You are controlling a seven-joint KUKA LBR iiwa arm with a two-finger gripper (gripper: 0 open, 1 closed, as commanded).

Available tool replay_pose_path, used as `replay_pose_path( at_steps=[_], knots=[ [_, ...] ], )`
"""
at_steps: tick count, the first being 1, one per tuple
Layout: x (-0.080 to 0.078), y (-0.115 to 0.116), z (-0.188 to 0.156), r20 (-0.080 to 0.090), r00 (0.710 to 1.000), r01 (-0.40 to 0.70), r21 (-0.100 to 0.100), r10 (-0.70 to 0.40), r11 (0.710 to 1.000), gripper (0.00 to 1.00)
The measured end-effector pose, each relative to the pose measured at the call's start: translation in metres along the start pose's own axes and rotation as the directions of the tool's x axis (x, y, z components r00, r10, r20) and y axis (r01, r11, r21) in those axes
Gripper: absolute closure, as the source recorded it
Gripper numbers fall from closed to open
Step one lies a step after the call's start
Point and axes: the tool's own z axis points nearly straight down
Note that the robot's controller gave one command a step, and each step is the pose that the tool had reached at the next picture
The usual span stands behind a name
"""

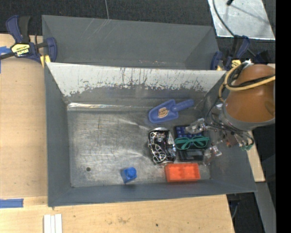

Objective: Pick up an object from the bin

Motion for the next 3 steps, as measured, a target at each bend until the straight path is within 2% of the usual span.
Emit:
replay_pose_path(
  at_steps=[1,2,3],
  knots=[
    [0.025,0.015,0.003,0.039,0.967,0.249,0.029,-0.25,0.968,1.0],
    [0.025,0.015,0.004,0.039,0.967,0.25,0.029,-0.251,0.968,1.0],
    [0.011,0.01,-0.048,-0.003,0.968,0.25,-0.004,-0.25,0.968,1.0]
  ],
)
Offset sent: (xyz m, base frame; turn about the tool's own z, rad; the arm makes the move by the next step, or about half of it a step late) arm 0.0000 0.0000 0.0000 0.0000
